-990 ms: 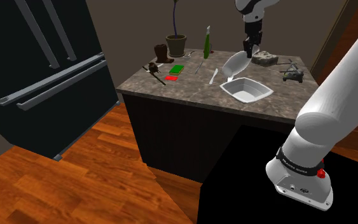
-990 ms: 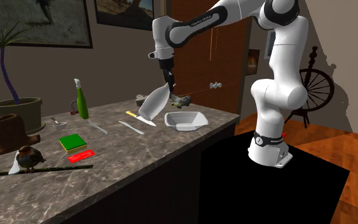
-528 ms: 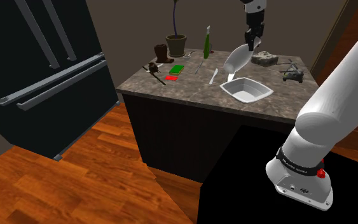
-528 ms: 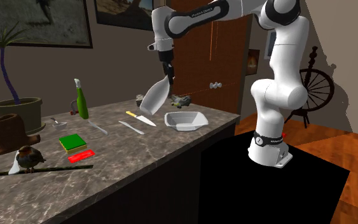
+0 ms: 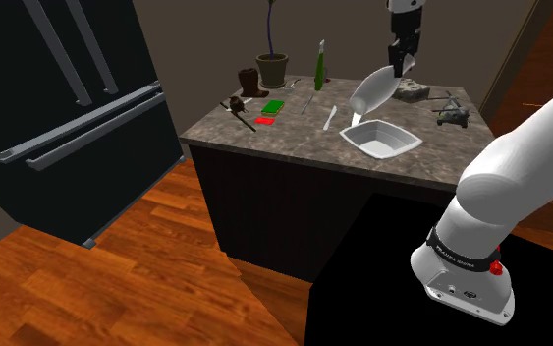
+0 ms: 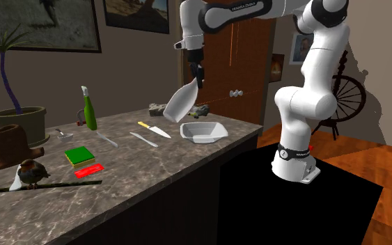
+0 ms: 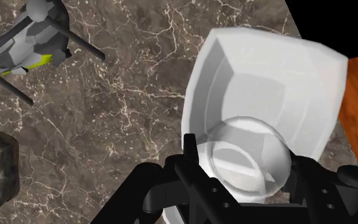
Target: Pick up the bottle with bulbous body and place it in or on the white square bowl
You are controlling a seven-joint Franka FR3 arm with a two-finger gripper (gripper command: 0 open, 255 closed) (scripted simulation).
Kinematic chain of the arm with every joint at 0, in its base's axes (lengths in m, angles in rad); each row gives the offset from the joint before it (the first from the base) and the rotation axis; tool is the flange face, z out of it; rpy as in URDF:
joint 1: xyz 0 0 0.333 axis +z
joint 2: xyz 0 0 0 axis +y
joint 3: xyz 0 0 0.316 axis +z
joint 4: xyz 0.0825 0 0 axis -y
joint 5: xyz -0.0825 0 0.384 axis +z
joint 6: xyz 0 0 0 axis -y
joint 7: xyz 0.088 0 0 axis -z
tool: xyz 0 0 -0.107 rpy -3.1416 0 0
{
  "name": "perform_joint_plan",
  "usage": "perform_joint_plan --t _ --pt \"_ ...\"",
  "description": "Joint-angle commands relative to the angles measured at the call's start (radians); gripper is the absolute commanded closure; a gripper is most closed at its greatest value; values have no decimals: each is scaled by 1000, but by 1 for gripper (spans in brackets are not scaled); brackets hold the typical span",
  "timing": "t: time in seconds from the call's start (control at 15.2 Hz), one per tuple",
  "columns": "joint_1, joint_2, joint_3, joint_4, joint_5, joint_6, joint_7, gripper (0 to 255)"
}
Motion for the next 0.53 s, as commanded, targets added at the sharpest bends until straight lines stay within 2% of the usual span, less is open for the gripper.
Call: perform_joint_plan --t 0.0,0.33,0.46 --pt "-3 -79 29 -47 -17 -37 28 255" --pt "-21 -305 117 -182 -32 -146 95 255" --pt "-24 -308 114 -211 -36 -121 99 255"
